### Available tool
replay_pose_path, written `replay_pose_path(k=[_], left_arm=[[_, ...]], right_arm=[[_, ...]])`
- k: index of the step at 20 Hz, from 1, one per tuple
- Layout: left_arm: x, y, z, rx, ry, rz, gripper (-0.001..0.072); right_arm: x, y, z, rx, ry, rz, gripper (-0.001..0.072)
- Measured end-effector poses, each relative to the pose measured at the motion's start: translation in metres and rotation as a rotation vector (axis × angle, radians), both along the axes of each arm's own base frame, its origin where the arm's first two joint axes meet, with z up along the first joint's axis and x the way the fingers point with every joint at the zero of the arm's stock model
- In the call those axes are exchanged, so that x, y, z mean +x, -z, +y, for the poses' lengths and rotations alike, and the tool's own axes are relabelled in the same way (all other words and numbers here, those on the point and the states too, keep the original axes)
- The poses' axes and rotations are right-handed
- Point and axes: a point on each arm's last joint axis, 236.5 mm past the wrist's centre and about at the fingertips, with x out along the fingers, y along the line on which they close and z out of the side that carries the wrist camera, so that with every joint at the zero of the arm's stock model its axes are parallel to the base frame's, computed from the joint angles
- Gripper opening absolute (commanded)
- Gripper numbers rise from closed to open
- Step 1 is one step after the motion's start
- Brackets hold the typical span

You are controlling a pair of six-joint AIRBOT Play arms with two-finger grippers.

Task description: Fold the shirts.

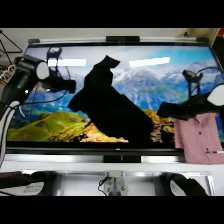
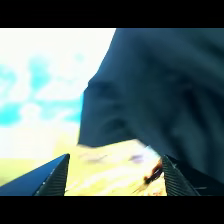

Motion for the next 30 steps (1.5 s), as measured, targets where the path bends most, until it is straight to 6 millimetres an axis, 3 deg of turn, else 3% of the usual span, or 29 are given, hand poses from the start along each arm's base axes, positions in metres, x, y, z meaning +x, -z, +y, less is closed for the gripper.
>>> replay_pose_path(k=[3, 7, 8, 10, 11, 12, 13, 14, 16, 21, 22, 23, 24, 27, 28, 30], left_arm=[[-0.004, 0.054, 0.019, -0.086, -0.101, 0.115, 0.0718], [0.007, 0.104, 0.014, -0.177, -0.167, 0.161, 0.0704], [0.01, 0.112, 0.01, -0.196, -0.175, 0.161, 0.0614], [0.018, 0.124, 0.003, -0.23, -0.19, 0.151, 0.0341], [0.021, 0.128, 0.001, -0.24, -0.196, 0.145, 0.0262], [0.024, 0.13, 0.001, -0.247, -0.202, 0.138, 0.0243], [0.026, 0.132, -0.001, -0.254, -0.206, 0.132, 0.0113], [0.028, 0.133, -0.001, -0.26, -0.209, 0.125, 0.0052], [0.03, 0.134, -0.002, -0.265, -0.211, 0.119, 0.0051], [0.034, 0.126, -0.003, -0.277, -0.212, 0.093, 0.005], [0.035, 0.121, -0.003, -0.279, -0.21, 0.084, 0.005], [0.035, 0.114, -0.004, -0.283, -0.207, 0.071, 0.005], [0.036, 0.107, -0.003, -0.285, -0.199, 0.057, 0.005], [0.036, 0.072, -0.001, -0.269, -0.147, -0.008, 0.0049], [0.038, 0.056, 0.003, -0.254, -0.13, -0.043, 0.0049], [0.045, 0.003, 0.013, -0.211, -0.084, -0.157, 0.0049]], right_arm=[[-0.012, 0.04, 0.012, 0.054, 0.013, 0.105, 0.0665], [-0.032, 0.082, 0.02, 0.093, 0.043, 0.202, 0.0665], [-0.039, 0.091, 0.022, 0.103, 0.051, 0.224, 0.0665], [-0.049, 0.108, 0.025, 0.12, 0.068, 0.255, 0.0665], [-0.054, 0.116, 0.027, 0.132, 0.079, 0.269, 0.0665], [-0.056, 0.124, 0.029, 0.141, 0.092, 0.273, 0.0665], [-0.059, 0.13, 0.031, 0.151, 0.102, 0.275, 0.0665], [-0.06, 0.136, 0.032, 0.161, 0.118, 0.274, 0.0665], [-0.059, 0.145, 0.037, 0.182, 0.141, 0.257, 0.0665], [-0.056, 0.163, 0.074, 0.2, 0.117, 0.211, 0.0663], [-0.054, 0.167, 0.085, 0.212, 0.122, 0.211, 0.0527], [-0.052, 0.172, 0.094, 0.227, 0.136, 0.212, 0.018], [-0.052, 0.178, 0.099, 0.226, 0.135, 0.219, 0.0083], [-0.041, 0.174, 0.113, 0.257, 0.112, 0.192, 0.0085], [-0.028, 0.162, 0.114, 0.266, 0.089, 0.142, 0.0085], [-0.002, 0.12, 0.115, 0.275, 0.013, 0.019, 0.0085]])
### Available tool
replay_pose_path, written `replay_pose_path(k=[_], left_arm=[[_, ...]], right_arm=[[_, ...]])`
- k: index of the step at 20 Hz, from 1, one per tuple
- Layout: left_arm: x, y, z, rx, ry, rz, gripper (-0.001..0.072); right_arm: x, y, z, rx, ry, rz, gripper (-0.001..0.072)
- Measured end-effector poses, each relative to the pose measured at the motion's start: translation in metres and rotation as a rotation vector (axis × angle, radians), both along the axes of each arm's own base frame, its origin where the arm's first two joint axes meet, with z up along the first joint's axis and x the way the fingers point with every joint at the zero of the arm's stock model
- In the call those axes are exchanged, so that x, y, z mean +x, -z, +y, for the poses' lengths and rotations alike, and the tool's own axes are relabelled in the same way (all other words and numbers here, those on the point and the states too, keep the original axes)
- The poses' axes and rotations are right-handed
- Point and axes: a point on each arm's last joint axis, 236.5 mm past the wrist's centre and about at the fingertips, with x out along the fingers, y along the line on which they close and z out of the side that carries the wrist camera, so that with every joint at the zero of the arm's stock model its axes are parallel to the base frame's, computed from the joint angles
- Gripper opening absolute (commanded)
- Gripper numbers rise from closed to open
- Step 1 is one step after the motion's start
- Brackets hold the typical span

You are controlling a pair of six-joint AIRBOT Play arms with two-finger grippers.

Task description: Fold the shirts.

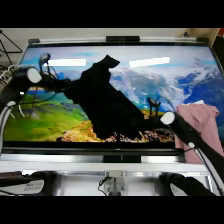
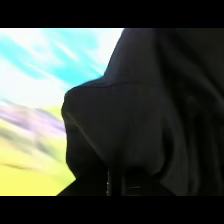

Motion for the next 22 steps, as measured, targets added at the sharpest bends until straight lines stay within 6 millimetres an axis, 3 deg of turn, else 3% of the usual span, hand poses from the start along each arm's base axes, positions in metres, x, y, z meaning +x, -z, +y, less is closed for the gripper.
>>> replay_pose_path(k=[1, 3, 5, 6, 8, 9, 11, 12, 14, 16, 17, 19, 22], left_arm=[[0.004, -0.038, 0.004, 0.025, 0.019, -0.086, 0.0049], [0.007, -0.132, 0.01, 0.051, 0.045, -0.298, 0.005], [-0.01, -0.243, 0.01, 0.042, 0.056, -0.541, 0.005], [-0.028, -0.302, 0.008, 0.023, 0.062, -0.678, 0.005], [-0.079, -0.402, 0.001, -0.039, 0.083, -0.922, 0.005], [-0.106, -0.44, 0.003, -0.063, 0.086, -1.026, 0.005], [-0.156, -0.493, 0.01, -0.089, 0.083, -1.178, 0.005], [-0.173, -0.505, 0.014, -0.094, 0.083, -1.214, 0.005], [-0.195, -0.514, 0.019, -0.086, 0.083, -1.239, 0.0051], [-0.202, -0.51, 0.023, -0.065, 0.081, -1.22, 0.0051], [-0.199, -0.498, 0.024, -0.049, 0.084, -1.181, 0.0051], [-0.18, -0.458, 0.02, -0.015, 0.099, -1.05, 0.0051], [-0.139, -0.365, 0.01, 0.038, 0.131, -0.787, 0.0051]], right_arm=[[0.02, -0.032, -0.007, -0.016, -0.024, -0.109, 0.0085], [0.056, -0.116, -0.027, -0.055, -0.033, -0.358, 0.0085], [0.082, -0.231, -0.057, -0.104, 0.021, -0.673, 0.0085], [0.082, -0.294, -0.072, -0.125, 0.057, -0.835, 0.0085], [0.058, -0.406, -0.092, -0.148, 0.121, -1.12, 0.0085], [0.039, -0.449, -0.101, -0.164, 0.148, -1.235, 0.0085], [0.002, -0.506, -0.113, -0.199, 0.183, -1.39, 0.0085], [-0.013, -0.521, -0.117, -0.215, 0.192, -1.436, 0.0085], [-0.034, -0.534, -0.127, -0.276, 0.2, -1.473, 0.0085], [-0.04, -0.522, -0.137, -0.348, 0.196, -1.417, 0.0085], [-0.04, -0.51, -0.141, -0.376, 0.187, -1.364, 0.0086], [-0.031, -0.463, -0.148, -0.435, 0.141, -1.173, 0.0086], [-0.013, -0.375, -0.154, -0.492, 0.051, -0.836, 0.0086]])
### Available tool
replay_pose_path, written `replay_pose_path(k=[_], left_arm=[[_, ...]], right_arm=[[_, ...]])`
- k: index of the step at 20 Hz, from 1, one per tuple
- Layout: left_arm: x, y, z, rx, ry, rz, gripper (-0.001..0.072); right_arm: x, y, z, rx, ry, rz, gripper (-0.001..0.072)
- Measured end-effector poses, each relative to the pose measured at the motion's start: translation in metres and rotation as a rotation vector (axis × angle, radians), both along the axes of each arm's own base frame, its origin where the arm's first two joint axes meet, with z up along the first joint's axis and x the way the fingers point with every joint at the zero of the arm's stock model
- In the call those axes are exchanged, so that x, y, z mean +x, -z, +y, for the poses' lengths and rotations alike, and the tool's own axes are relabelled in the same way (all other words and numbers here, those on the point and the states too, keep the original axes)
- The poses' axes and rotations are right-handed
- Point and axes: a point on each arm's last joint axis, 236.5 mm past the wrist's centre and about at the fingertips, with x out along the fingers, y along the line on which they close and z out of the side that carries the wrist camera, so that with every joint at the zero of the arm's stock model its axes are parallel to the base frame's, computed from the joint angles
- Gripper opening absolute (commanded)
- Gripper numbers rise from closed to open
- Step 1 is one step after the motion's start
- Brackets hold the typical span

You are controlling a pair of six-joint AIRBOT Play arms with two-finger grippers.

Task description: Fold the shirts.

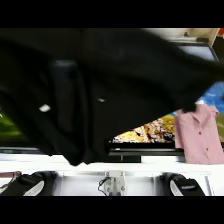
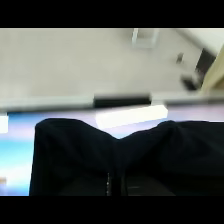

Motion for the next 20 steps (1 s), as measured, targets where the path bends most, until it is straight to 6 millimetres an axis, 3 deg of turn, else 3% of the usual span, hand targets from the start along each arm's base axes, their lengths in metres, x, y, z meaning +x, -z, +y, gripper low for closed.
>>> replay_pose_path(k=[3, 6, 9, 10, 11, 12, 13, 16, 18, 20], left_arm=[[0.037, 0.119, -0.016, 0.049, 0.019, 0.281, 0.0051], [0.064, 0.22, -0.038, 0.021, 0.05, 0.471, 0.0051], [0.092, 0.294, -0.065, -0.069, 0.069, 0.582, 0.0052], [0.098, 0.315, -0.073, -0.098, 0.07, 0.617, 0.0086], [0.104, 0.336, -0.081, -0.128, 0.07, 0.653, 0.0258], [0.109, 0.352, -0.087, -0.155, 0.066, 0.682, 0.0513], [0.111, 0.367, -0.09, -0.175, 0.062, 0.715, 0.0686], [0.118, 0.38, -0.076, -0.207, 0.029, 0.768, 0.0667], [0.123, 0.368, -0.048, -0.199, 0.002, 0.797, 0.0667], [0.12, 0.353, -0.011, -0.186, -0.038, 0.842, 0.0661]], right_arm=[[0.02, 0.094, -0.001, -0.012, 0.013, 0.306, 0.0086], [0.032, 0.193, 0.007, 0.033, 0.03, 0.577, 0.0086], [0.032, 0.28, 0.02, 0.111, 0.062, 0.796, 0.0094], [0.032, 0.3, 0.024, 0.132, 0.072, 0.846, 0.0104], [0.032, 0.317, 0.027, 0.152, 0.08, 0.885, 0.0132], [0.031, 0.329, 0.03, 0.167, 0.087, 0.913, 0.0406], [0.033, 0.338, 0.032, 0.177, 0.091, 0.925, 0.0649], [0.047, 0.336, 0.034, 0.17, 0.053, 0.893, 0.0664], [0.066, 0.315, 0.035, 0.138, -0.001, 0.816, 0.0664], [0.094, 0.277, 0.039, 0.101, -0.058, 0.686, 0.0663]])
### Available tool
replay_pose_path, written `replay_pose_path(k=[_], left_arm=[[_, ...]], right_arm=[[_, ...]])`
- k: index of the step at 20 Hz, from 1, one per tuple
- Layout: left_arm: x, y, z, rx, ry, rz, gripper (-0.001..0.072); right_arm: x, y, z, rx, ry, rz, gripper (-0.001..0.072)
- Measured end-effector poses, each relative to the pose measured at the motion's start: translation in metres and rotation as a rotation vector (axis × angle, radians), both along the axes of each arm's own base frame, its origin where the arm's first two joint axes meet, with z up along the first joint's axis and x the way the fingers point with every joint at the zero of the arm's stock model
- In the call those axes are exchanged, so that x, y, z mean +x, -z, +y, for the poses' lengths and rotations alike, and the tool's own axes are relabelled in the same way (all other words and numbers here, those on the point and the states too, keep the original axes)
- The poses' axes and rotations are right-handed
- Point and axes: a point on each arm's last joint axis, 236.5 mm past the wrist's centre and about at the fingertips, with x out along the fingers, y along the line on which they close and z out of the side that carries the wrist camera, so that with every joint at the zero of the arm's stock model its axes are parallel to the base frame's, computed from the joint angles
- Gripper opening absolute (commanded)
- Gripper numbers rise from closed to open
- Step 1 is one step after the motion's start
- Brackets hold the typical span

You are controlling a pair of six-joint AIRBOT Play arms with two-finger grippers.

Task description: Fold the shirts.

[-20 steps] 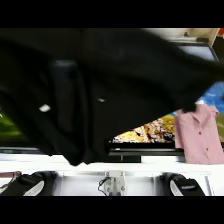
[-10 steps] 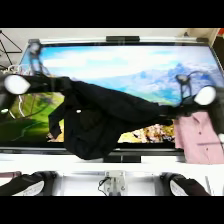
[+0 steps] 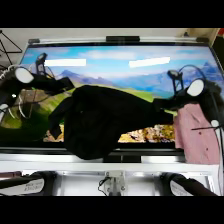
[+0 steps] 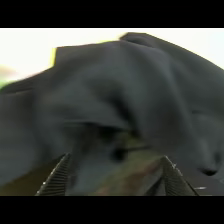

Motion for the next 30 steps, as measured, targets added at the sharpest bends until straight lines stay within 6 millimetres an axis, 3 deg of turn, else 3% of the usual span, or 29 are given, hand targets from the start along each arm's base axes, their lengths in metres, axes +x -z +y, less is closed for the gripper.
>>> replay_pose_path(k=[2, 4, 7, 10, 13, 15, 19, 21, 28, 29, 30], left_arm=[[-0.017, -0.011, 0.03, 0.02, -0.02, 0.065, 0.0661], [-0.043, -0.009, 0.044, 0.031, -0.022, 0.139, 0.0659], [-0.095, 0.024, 0.039, 0.027, -0.02, 0.28, 0.0659], [-0.15, 0.08, 0.01, -0.003, -0.027, 0.414, 0.0659], [-0.18, 0.119, -0.029, -0.073, -0.038, 0.449, 0.0655], [-0.185, 0.135, -0.049, -0.111, -0.064, 0.438, 0.0568], [-0.181, 0.152, -0.072, -0.143, -0.106, 0.391, 0.018], [-0.179, 0.158, -0.076, -0.144, -0.114, 0.38, 0.0052], [-0.179, 0.16, -0.08, -0.141, -0.091, 0.356, 0.0052], [-0.179, 0.159, -0.081, -0.139, -0.084, 0.353, 0.0052], [-0.179, 0.158, -0.081, -0.139, -0.079, 0.349, 0.0052]], right_arm=[[0.028, -0.04, 0.01, -0.002, -0.031, -0.149, 0.0662], [0.052, -0.07, 0.029, 0.012, -0.053, -0.275, 0.0663], [0.076, -0.074, 0.069, 0.069, -0.076, -0.318, 0.0663], [0.096, -0.042, 0.109, 0.108, -0.124, -0.261, 0.0663], [0.107, -0.002, 0.141, 0.132, -0.167, -0.17, 0.0663], [0.105, 0.022, 0.163, 0.154, -0.216, -0.106, 0.0663], [0.088, 0.065, 0.19, 0.153, -0.331, -0.001, 0.0664], [0.077, 0.081, 0.203, 0.148, -0.389, 0.037, 0.0664], [0.047, 0.123, 0.238, 0.145, -0.515, 0.119, 0.0661], [0.043, 0.126, 0.242, 0.142, -0.533, 0.122, 0.0518], [0.039, 0.129, 0.247, 0.14, -0.552, 0.127, 0.0249]])
